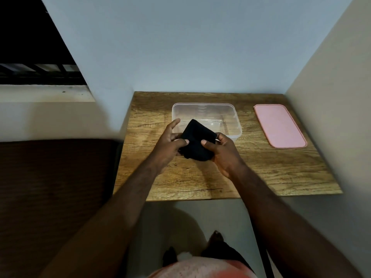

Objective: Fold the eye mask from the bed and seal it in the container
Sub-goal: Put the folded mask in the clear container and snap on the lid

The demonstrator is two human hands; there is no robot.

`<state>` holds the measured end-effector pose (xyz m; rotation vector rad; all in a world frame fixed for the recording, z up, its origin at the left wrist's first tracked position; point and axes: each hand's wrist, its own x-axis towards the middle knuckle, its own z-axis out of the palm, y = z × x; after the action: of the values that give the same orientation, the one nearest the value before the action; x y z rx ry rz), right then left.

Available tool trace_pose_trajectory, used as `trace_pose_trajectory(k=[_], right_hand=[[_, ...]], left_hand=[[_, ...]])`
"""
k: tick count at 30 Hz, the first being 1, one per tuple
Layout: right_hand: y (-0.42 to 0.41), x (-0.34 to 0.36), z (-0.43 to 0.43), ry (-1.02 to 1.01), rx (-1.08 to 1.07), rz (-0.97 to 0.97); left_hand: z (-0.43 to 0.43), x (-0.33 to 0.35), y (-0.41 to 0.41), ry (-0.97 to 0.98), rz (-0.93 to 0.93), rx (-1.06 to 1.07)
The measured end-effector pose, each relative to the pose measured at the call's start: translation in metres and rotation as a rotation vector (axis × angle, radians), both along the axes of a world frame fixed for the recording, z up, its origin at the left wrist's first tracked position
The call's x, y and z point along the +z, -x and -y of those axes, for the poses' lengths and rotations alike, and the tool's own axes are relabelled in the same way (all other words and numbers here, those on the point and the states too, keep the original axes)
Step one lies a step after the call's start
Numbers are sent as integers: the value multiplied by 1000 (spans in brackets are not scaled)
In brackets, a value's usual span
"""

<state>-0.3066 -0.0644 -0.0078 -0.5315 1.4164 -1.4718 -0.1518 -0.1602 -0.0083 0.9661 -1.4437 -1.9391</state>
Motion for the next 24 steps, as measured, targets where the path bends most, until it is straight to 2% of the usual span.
trace_pose_trajectory(k=[4,7,11,15,18,21,24], right_hand=[[14,17,13,17,-15,-71],[26,26,29,62,44,-104],[40,33,59,101,137,-307],[50,27,87,25,139,-338],[57,17,101,-78,174,-370],[59,4,111,-191,255,-522],[58,-3,120,-190,292,-490]], left_hand=[[18,14,5,136,17,-96],[30,16,16,191,60,-5],[45,18,32,263,116,72],[63,16,40,429,304,163],[76,7,38,574,570,324],[80,-7,33,520,714,287],[80,-18,30,383,653,258]])
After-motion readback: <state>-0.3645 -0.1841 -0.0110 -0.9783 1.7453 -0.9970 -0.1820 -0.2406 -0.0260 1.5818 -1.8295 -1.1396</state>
